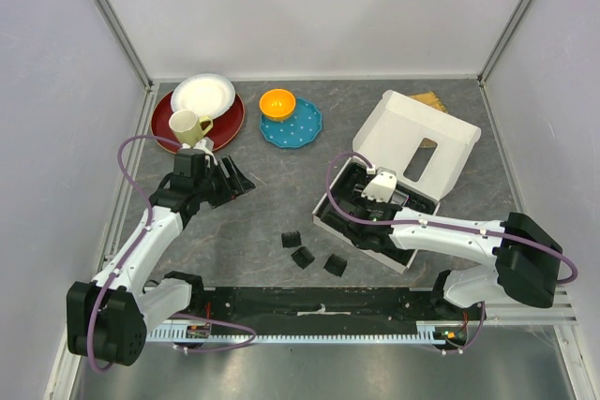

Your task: Sort the hair-cutting tools

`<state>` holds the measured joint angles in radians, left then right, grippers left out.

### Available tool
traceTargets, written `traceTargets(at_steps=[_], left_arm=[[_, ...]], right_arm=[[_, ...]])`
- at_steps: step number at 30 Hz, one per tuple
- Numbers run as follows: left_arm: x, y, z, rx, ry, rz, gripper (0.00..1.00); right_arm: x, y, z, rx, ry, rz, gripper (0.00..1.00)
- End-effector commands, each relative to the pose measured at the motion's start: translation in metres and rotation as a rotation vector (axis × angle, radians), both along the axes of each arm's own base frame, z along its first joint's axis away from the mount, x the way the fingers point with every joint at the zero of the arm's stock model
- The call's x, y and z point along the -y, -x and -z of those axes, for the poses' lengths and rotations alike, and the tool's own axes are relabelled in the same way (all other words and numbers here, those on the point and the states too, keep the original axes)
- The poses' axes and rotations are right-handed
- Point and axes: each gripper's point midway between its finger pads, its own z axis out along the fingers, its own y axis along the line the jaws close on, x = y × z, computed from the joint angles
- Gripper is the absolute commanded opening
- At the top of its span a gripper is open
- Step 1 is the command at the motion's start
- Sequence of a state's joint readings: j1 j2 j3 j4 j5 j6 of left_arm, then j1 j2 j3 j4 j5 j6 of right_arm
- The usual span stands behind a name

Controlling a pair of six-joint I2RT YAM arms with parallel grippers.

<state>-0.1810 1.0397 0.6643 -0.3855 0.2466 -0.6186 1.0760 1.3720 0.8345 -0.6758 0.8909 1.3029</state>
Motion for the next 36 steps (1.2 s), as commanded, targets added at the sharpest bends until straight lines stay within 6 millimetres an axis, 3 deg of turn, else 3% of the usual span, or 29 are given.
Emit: traceTargets(at_steps=[1,13,26,32,36], left_arm=[[0.005,-0.005,-0.007,0.052,0.001,0.047,0.73],[0.005,-0.004,-0.006,0.051,0.003,0.047,0.73],[0.006,-0.003,-0.007,0.055,0.006,0.051,0.73],[0.006,-0.003,-0.007,0.054,0.008,0.049,0.74],[0.006,-0.003,-0.008,0.058,0.007,0.052,0.73]], right_arm=[[-0.005,-0.004,-0.001,0.025,-0.018,-0.012,0.47],[-0.005,0.002,0.026,-0.035,-0.019,-0.008,0.36],[-0.004,0.003,0.044,-0.089,-0.072,-0.021,0.34],[-0.010,0.001,0.029,-0.069,-0.104,-0.051,0.35],[-0.010,-0.004,-0.001,-0.020,-0.104,-0.077,0.34]])
